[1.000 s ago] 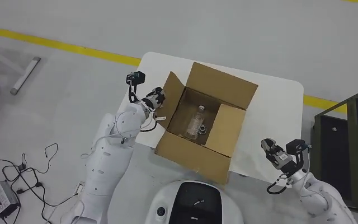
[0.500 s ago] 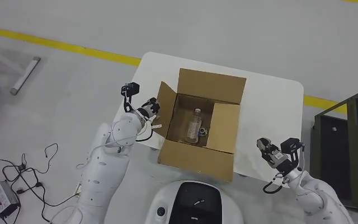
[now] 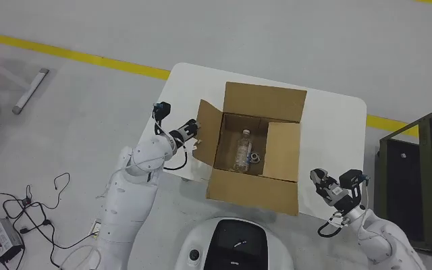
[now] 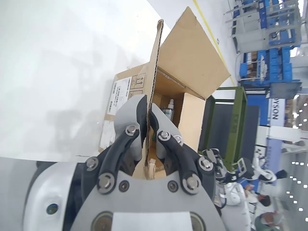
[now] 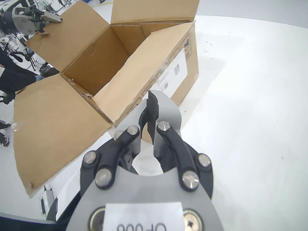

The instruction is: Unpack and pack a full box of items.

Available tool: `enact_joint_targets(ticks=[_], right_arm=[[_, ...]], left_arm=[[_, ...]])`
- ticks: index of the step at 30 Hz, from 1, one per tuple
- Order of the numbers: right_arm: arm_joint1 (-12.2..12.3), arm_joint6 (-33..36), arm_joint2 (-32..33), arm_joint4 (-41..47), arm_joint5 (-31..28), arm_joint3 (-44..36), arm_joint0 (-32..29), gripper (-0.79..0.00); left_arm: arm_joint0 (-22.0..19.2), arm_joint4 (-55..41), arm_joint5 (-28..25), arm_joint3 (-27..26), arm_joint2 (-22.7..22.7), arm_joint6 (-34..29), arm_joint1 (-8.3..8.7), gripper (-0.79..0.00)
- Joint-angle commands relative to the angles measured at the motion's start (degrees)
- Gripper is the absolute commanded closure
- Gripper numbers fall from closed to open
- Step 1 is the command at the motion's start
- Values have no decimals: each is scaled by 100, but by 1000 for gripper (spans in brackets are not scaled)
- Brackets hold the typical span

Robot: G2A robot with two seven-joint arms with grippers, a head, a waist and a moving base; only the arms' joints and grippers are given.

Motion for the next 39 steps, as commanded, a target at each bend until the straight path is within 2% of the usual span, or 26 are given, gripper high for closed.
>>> enact_joint_targets(ticks=[1,5,6,7,8,15,20,23,30,36,39], right_arm=[[-1,-11,10,3,17,-2,-18,0],[-4,-46,33,17,53,-27,-66,0],[-4,-49,41,19,58,-36,-77,0],[-3,-51,52,20,63,-52,-87,0],[-3,-57,64,27,67,-75,-102,0],[6,-66,188,93,80,-266,-214,0],[23,-67,366,125,70,-426,-344,0],[36,-77,501,152,63,-515,-431,0],[47,-30,669,221,54,-611,-542,0],[38,-15,649,232,72,-661,-552,0],[34,-32,649,212,74,-663,-568,0]], left_arm=[[23,-2,-4,72,-28,27,14,0],[48,91,-54,161,-85,23,52,-18],[48,172,-82,160,-84,17,65,-154],[39,268,-131,134,-79,3,78,-677],[37,363,-174,115,-75,-19,92,-785],[-23,824,-286,6,-122,-61,171,-785],[18,1188,-406,-256,-226,-71,235,-785],[66,1464,-715,-499,-283,-79,284,-785],[84,881,-1296,-1030,-331,-71,310,-785],[-74,595,-2206,-1273,165,-805,349,-785],[-193,844,-2333,-1210,530,-1045,357,-785]])
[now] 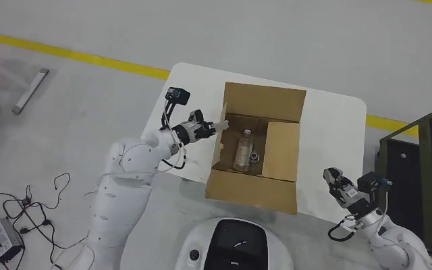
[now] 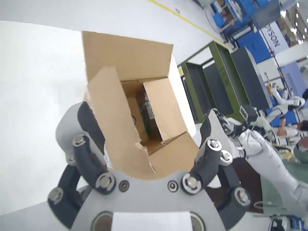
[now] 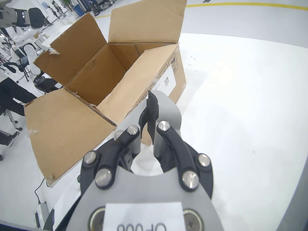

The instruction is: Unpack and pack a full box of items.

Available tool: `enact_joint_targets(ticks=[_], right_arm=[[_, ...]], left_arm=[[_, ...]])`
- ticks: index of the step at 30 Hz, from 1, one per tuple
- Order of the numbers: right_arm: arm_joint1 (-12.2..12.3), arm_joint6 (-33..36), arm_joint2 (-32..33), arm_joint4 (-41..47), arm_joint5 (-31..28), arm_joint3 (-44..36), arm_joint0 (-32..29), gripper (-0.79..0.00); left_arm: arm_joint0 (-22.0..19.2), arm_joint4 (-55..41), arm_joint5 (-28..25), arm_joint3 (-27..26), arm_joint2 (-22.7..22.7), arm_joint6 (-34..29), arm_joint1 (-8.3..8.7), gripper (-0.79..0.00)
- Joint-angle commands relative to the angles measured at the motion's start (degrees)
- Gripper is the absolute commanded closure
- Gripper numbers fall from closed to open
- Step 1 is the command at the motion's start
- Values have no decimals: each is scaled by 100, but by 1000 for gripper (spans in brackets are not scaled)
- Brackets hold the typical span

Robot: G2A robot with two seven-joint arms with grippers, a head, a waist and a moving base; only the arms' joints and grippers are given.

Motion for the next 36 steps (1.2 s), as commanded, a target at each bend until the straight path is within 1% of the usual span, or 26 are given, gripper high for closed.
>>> enact_joint_targets(ticks=[1,2,4,7,9,14,15,16,18,19,20,23,25,28,31,34,36], right_arm=[[-2,-12,4,-11,9,10,-13,0],[-3,-17,8,-11,4,20,-21,0],[-3,-37,25,-14,-7,34,-35,0],[-4,-71,63,-11,-11,42,-80,0],[-5,-83,88,5,-24,49,-100,0],[-13,-87,65,6,-31,77,-99,0],[-16,-85,51,2,-27,77,-91,0],[-19,-80,33,3,-21,79,-85,0],[-25,-65,-4,-2,-12,84,-64,0],[-27,-59,-21,-9,-11,89,-49,0],[-30,-53,-37,-7,-9,99,-37,0],[-36,-56,-61,-7,-17,116,-11,0],[-38,-52,-69,-10,-27,127,-2,0],[-39,-43,-65,-6,-44,146,12,0],[-41,-27,-63,1,-32,152,15,0],[-43,-19,-59,4,-33,152,15,0],[-44,-10,-61,0,-37,179,22,0]], left_arm=[[-94,639,-54,51,254,-129,20,-785],[-121,1156,-85,118,419,-187,34,-785],[-165,1687,43,254,653,-79,31,-785],[-198,2379,249,407,875,218,26,-785],[-212,2921,258,462,1023,338,35,-785],[-201,3337,238,648,1230,417,35,-785],[-193,3346,269,678,1252,422,31,-723],[-198,3387,294,692,1269,429,29,-517],[-199,3513,320,744,1308,452,29,-163],[-191,3475,379,787,1299,466,24,-37],[-186,3375,435,832,1279,473,18,0],[-196,3122,534,1009,1152,498,13,0],[-192,2703,608,1112,1027,514,2,0],[-223,2383,528,1300,870,558,9,0],[-273,1849,445,1463,719,575,5,0],[-328,1550,393,1484,658,566,4,0],[-344,1043,384,1474,588,528,-9,0]])
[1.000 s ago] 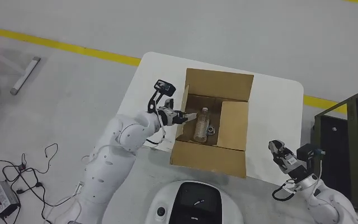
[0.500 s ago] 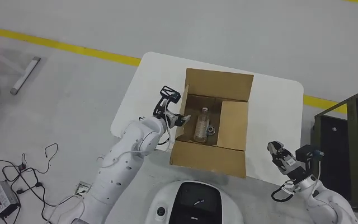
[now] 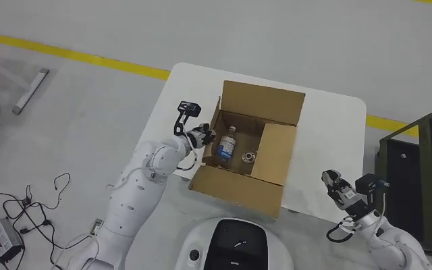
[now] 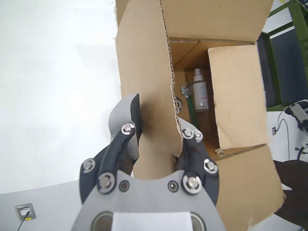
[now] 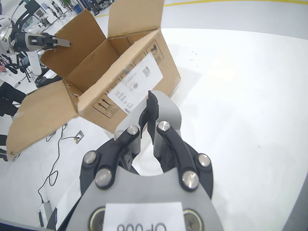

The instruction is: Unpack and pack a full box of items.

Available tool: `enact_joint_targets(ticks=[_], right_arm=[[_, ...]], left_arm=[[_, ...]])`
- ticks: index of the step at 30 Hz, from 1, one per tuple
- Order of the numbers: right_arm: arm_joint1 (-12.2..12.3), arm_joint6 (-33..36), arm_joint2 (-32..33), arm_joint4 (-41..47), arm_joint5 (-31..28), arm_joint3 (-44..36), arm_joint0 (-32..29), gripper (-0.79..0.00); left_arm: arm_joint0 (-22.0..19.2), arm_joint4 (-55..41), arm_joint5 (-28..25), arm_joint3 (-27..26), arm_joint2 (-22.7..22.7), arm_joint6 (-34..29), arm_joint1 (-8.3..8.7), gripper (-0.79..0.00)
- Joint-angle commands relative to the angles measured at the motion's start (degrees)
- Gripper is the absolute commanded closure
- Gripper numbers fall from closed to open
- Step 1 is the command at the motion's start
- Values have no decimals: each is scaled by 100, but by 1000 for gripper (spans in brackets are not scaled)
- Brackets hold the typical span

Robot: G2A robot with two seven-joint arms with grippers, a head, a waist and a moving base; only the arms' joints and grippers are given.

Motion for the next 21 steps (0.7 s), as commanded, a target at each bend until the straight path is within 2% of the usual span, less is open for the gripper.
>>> enact_joint_targets(ticks=[1,5,12,17,21], right_arm=[[-2,5,-6,1,-1,32,10,0],[-10,9,-42,18,2,98,44,0],[-23,21,-111,20,5,158,99,0],[-28,32,-117,40,-5,181,120,0],[-29,46,-114,65,-29,204,138,0]], left_arm=[[-17,-415,-26,-17,-51,-75,-3,0],[-30,-1134,63,30,-168,-221,-9,0],[-11,-2690,146,449,-478,-202,-27,0],[-31,-3334,-45,848,-574,-350,-11,0],[-46,-3454,-87,1096,-580,-299,6,0]])
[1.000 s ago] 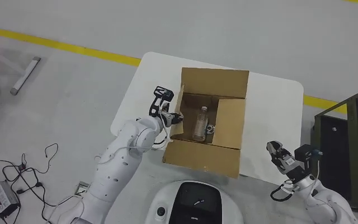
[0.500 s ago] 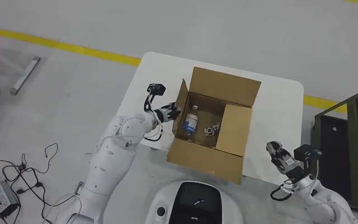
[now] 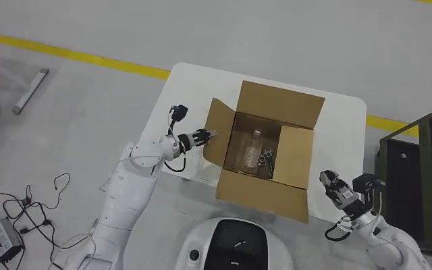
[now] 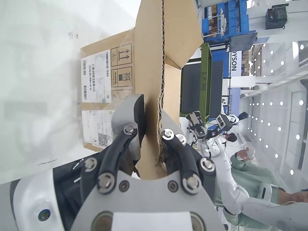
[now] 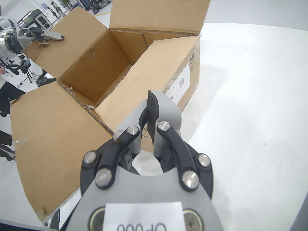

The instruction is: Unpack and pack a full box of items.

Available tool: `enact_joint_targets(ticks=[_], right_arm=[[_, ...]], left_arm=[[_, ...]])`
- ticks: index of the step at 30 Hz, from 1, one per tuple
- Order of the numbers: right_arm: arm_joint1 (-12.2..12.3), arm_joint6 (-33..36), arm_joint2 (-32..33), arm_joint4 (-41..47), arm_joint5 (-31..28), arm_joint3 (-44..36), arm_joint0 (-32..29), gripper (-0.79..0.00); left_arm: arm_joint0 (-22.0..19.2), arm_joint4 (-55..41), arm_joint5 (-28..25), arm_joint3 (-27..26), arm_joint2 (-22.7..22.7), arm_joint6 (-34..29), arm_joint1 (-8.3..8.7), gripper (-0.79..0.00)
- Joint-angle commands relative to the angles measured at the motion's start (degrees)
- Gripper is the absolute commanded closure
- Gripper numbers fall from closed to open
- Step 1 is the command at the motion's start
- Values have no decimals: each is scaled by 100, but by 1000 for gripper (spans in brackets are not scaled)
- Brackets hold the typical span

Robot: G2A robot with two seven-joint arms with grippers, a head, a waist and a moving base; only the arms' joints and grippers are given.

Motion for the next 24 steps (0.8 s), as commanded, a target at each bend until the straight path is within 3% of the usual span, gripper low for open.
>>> enact_joint_targets(ticks=[1,6,7,8,9,10,11,12,17,24], right_arm=[[-1,3,0,5,-12,4,5,0],[-1,36,7,8,-26,-16,31,0],[-1,40,10,19,-27,-26,31,0],[0,46,16,17,-36,-40,32,0],[1,52,25,19,-37,-51,31,0],[1,57,33,19,-36,-62,29,0],[2,65,37,18,-42,-74,28,0],[2,65,43,23,-47,-82,28,0],[3,88,64,30,-59,-114,26,0],[9,118,137,53,-58,-194,-14,-34]], left_arm=[[-4,-256,33,109,-11,42,0,0],[-44,-50,31,233,75,89,29,-3],[-50,-20,43,242,90,99,34,-148],[-52,-63,68,252,99,99,35,-345],[-64,-8,62,255,113,86,43,-332],[-76,143,51,256,135,85,56,-496],[-74,175,89,266,144,110,61,-748],[-79,213,161,268,151,145,65,-785],[-99,673,360,169,176,281,110,-785],[-48,1215,407,-401,101,357,191,-785]])
